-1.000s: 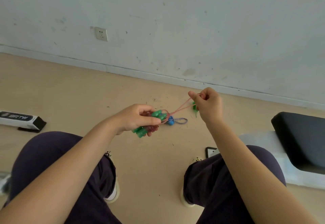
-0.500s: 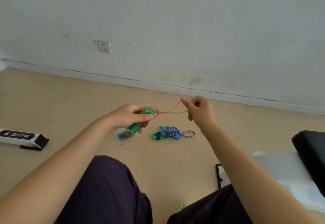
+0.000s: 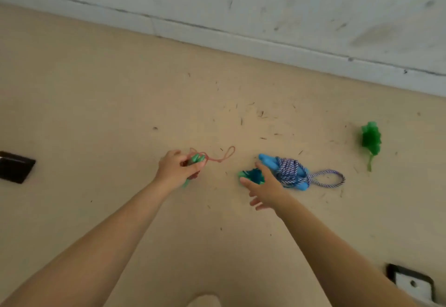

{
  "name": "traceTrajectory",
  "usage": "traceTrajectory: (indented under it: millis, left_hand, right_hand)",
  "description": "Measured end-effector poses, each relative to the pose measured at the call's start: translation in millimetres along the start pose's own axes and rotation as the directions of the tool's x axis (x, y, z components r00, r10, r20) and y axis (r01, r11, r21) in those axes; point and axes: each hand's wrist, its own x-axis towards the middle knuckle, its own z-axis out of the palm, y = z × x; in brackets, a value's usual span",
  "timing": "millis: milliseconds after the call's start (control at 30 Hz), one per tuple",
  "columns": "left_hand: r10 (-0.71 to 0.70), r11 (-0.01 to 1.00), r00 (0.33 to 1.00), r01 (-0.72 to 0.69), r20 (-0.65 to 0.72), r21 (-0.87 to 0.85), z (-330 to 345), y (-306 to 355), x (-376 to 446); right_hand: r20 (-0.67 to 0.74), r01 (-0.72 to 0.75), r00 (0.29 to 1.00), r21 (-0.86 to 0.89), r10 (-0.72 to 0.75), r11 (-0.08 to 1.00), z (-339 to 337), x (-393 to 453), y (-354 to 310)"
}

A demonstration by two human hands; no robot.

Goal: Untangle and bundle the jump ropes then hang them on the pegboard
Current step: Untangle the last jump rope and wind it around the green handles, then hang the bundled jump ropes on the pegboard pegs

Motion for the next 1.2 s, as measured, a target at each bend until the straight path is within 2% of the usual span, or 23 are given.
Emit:
traceTrajectory:
  millis: [100,200,267,333,433,500,633,800,900,1000,1100,1200]
  left_hand:
    - [-0.082,0.992,0.995,0.075,0.059,0.104,14,-25,30]
    - [-0.063,0.996,0.993,0.056,0.095,0.074,25,-27,35]
    - [-0.119,0.981,0.984,0.136,0.129,-0.138,29,-15,26]
    - [-0.201,0.911,0.966,0.246,0.165,-0.332,28,1,11]
    - [-0.260,0.803,0.932,0.354,0.254,-0.479,14,40,-28]
    - [-0.279,0.737,0.905,0.417,0.322,-0.533,-4,79,-61]
    - [-0.211,0.652,0.919,0.386,0.333,-0.653,-54,177,-140]
    - [-0.058,0.573,0.916,0.356,0.397,-0.738,-147,322,-260]
    - [0.042,0.482,0.892,0.376,0.450,-0.791,-208,404,-337]
    - [0.012,0.426,0.920,0.350,0.392,-0.834,-258,465,-407]
    - [0.008,0.394,0.961,0.250,0.275,-0.884,-300,513,-467]
    - [0.027,0.419,0.984,0.149,0.176,-0.896,-329,548,-519]
  right_hand:
    - [-0.061,-0.038,0.997,0.008,0.038,0.999,13,41,17]
    - [-0.157,0.059,0.986,0.058,-0.049,0.997,24,58,23]
    - [-0.127,0.084,0.989,0.105,-0.070,0.991,28,53,19]
    - [-0.063,0.080,0.996,0.188,-0.070,0.979,28,35,9]
    - [-0.047,0.162,0.987,0.250,-0.156,0.954,13,-14,-15]
    - [-0.038,0.221,0.975,0.222,-0.218,0.950,-8,-57,-41]
    - [0.125,0.165,0.969,0.318,-0.213,0.934,-62,-167,-114]
    - [0.117,0.180,0.967,0.324,-0.228,0.929,-137,-335,-216]
    - [0.105,0.222,0.955,0.363,-0.276,0.905,-181,-440,-277]
    - [0.041,0.273,0.941,0.491,-0.335,0.827,-220,-536,-323]
    - [-0.023,0.337,0.913,0.607,-0.408,0.720,-251,-619,-358]
    - [-0.052,0.366,0.905,0.602,-0.423,0.710,-265,-683,-382]
